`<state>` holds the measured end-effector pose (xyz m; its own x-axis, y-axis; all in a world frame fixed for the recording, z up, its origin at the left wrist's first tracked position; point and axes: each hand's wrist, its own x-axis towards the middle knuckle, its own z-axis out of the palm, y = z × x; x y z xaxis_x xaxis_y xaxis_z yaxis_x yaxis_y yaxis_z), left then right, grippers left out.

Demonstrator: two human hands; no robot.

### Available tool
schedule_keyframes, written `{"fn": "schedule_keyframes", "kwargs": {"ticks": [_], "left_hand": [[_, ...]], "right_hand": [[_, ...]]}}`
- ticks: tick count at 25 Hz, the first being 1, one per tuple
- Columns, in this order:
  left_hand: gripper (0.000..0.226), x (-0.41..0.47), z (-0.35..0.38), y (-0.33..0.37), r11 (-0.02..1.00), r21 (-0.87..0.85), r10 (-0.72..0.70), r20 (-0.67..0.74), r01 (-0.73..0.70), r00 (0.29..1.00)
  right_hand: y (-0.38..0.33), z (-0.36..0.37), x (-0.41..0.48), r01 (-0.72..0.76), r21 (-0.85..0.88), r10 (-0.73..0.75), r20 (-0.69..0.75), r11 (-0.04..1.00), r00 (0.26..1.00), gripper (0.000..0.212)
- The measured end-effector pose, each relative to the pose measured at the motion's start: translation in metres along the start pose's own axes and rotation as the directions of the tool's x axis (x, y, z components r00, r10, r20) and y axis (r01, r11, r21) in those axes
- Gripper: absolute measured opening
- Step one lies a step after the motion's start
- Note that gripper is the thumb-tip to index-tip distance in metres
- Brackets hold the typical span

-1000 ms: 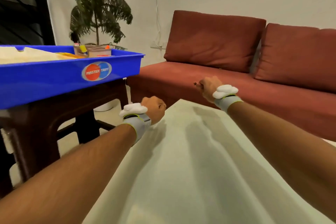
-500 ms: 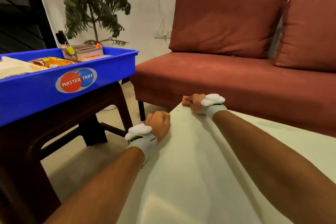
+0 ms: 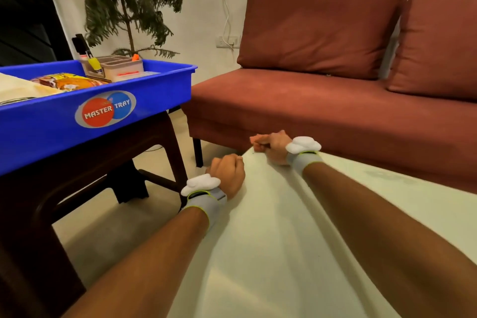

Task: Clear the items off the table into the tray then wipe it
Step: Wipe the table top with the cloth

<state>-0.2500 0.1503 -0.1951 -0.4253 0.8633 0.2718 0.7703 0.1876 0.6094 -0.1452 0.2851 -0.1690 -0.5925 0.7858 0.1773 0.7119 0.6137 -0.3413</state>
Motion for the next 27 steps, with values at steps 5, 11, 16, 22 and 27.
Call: {"fn": "schedule_keyframes", "kwargs": {"ticks": [5, 11, 16, 22, 27], "left_hand": [[0.036, 0.0, -0.002, -0.002, 1.0, 0.005, -0.005, 0.005, 0.005, 1.0], [0.043, -0.001, -0.001, 0.003, 0.999, -0.028, -0.035, -0.016, 0.034, 0.999], [0.049, 0.0, -0.007, 0.003, 0.996, -0.083, -0.042, 0.0, 0.041, 0.999], [0.054, -0.003, -0.006, 0.009, 0.997, -0.07, -0.044, -0.011, 0.043, 0.999], [0.052, -0.002, -0.007, 0.006, 0.995, -0.096, -0.02, -0.012, 0.018, 1.0]], "right_hand": [[0.035, -0.022, -0.057, 0.313, -0.028, -0.306, 0.14, 0.949, 0.942, 0.034], [-0.011, -0.003, -0.015, 0.133, -0.031, -0.133, -0.009, 0.991, 0.991, 0.027], [0.02, -0.022, -0.067, 0.296, -0.069, -0.285, 0.143, 0.953, 0.948, 0.036], [-0.002, -0.007, -0.018, -0.019, -0.163, 0.026, 0.042, 0.986, 0.999, 0.028], [0.006, -0.023, -0.079, 0.341, -0.093, -0.314, 0.227, 0.935, 0.922, 0.04]]}}
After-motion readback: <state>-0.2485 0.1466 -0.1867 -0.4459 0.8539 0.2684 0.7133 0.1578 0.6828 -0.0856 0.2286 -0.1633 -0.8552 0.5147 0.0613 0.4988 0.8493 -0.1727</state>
